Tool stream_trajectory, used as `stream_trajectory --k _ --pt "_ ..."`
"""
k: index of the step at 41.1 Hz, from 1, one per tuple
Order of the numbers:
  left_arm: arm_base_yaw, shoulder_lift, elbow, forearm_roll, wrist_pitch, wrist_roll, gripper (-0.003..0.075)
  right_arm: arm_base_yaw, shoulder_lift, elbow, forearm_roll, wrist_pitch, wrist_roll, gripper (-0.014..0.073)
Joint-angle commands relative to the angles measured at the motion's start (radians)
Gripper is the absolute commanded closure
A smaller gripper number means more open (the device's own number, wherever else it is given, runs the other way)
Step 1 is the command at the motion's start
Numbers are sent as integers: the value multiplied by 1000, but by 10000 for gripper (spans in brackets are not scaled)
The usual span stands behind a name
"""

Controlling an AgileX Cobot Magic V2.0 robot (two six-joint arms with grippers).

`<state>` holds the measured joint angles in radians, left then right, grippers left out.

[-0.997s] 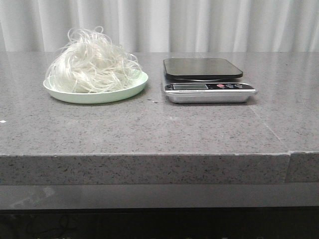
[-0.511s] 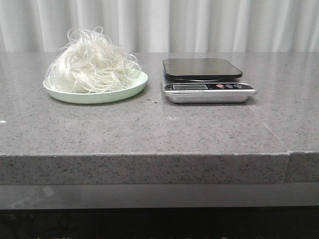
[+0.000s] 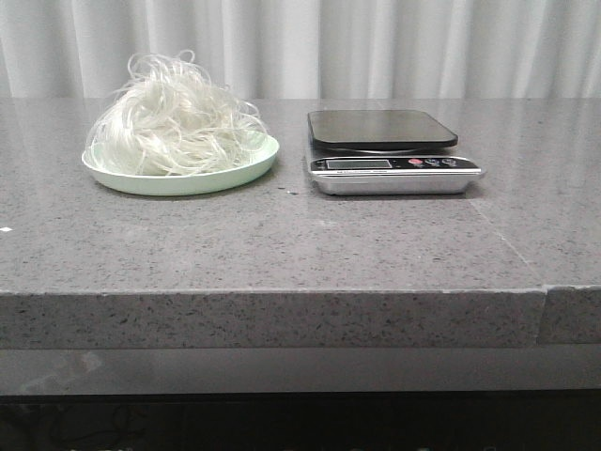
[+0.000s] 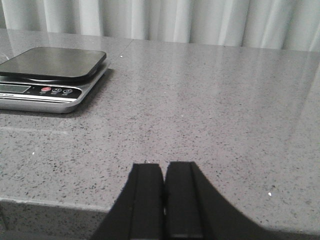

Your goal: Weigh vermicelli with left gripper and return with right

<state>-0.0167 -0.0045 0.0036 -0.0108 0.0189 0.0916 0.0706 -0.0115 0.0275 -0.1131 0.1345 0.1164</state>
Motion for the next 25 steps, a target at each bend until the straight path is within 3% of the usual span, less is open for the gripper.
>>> stream_trajectory --k 1,14,21,25 --pt "1 -19 6 -9 -78 -1 575 -7 -14 -8 2 -102 -1 452" --pt "1 -19 6 -9 -78 -1 575 -7 -14 -8 21 -135 -4 452" --pt "1 -19 6 -9 -78 -1 575 -7 -14 -8 201 -143 -156 452" --pt "1 -19 6 -9 -78 -1 575 -8 -14 -8 210 -169 -180 452"
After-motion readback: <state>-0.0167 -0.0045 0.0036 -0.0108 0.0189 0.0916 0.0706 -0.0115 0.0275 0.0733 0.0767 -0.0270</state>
